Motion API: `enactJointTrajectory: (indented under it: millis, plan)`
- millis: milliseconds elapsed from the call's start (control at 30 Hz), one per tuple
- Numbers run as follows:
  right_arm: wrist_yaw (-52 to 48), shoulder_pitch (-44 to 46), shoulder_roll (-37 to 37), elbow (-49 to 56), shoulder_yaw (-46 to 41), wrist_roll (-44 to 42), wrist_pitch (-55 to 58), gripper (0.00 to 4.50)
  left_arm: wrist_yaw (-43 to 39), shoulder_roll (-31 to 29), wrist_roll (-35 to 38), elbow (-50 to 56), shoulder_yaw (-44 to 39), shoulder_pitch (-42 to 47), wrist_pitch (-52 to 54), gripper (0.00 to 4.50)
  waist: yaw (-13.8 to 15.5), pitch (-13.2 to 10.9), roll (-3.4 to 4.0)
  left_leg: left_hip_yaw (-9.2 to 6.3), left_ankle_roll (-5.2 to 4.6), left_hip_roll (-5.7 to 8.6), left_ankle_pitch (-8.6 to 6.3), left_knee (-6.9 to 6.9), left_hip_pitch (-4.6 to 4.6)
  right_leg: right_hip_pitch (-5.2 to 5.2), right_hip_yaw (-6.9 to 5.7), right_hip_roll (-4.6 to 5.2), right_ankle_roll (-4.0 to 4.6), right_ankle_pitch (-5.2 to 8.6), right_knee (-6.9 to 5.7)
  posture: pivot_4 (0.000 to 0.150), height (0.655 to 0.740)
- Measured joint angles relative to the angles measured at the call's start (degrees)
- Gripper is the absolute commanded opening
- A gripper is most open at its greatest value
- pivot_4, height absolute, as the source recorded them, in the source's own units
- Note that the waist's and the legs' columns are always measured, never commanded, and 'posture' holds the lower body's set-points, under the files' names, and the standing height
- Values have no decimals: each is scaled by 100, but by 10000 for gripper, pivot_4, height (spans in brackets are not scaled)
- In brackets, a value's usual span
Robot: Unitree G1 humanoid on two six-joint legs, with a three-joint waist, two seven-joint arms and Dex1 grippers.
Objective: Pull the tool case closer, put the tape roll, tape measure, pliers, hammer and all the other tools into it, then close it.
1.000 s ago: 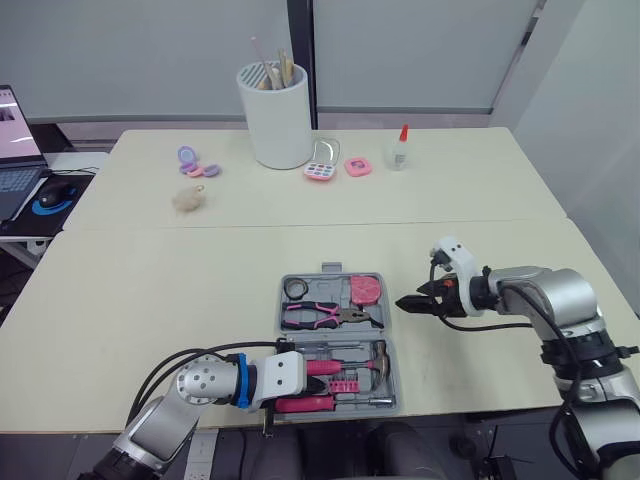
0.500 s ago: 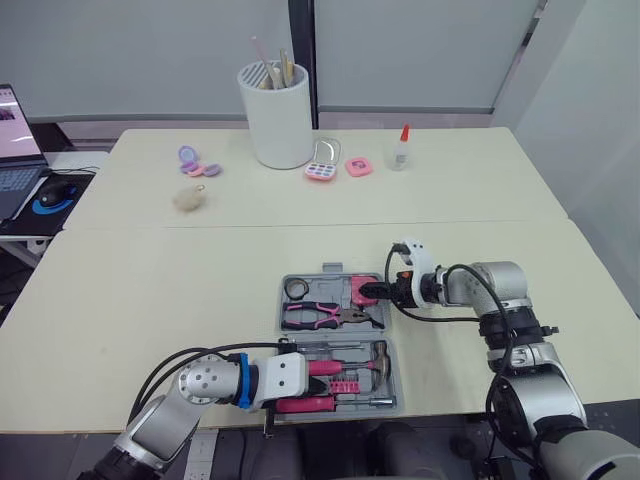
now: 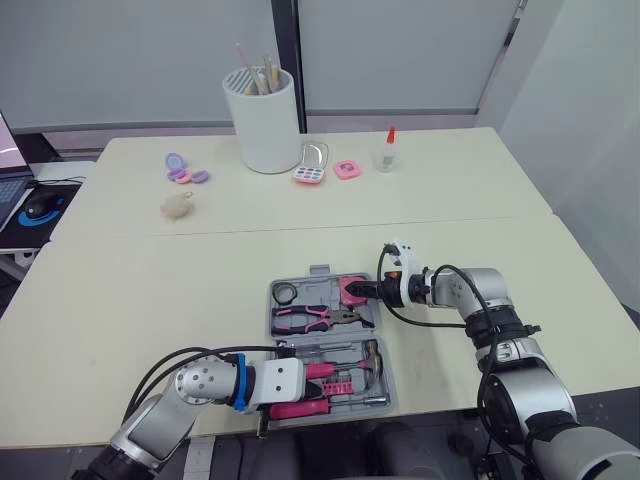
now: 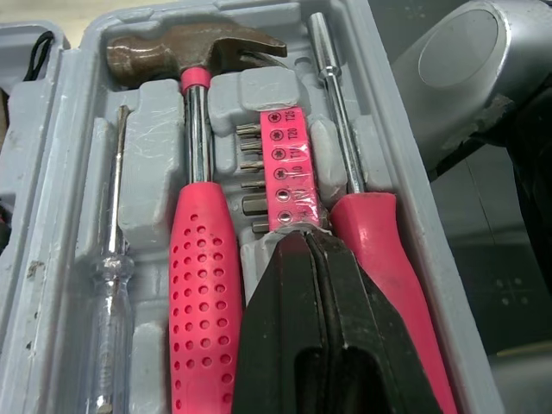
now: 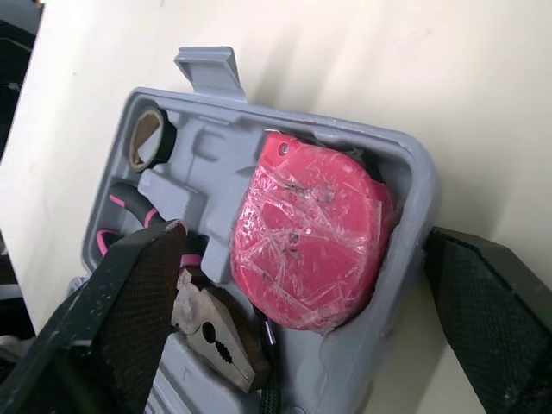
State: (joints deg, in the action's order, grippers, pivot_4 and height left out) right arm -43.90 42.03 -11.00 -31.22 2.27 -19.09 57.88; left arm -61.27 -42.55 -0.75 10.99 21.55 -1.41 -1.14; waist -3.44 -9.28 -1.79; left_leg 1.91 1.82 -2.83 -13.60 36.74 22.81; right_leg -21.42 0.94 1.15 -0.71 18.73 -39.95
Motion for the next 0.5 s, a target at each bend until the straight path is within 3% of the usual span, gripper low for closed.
enactJointTrajectory:
  millis: [500]
  plan:
    - [-1507, 147, -222, 117, 1118, 269, -1237, 44790, -173, -161, -1, 76, 47, -21, -47, 0, 5, -10, 15, 1, -2, 2, -1, -3, 9, -7, 3, 2, 0, 0, 9, 1500, 7366]
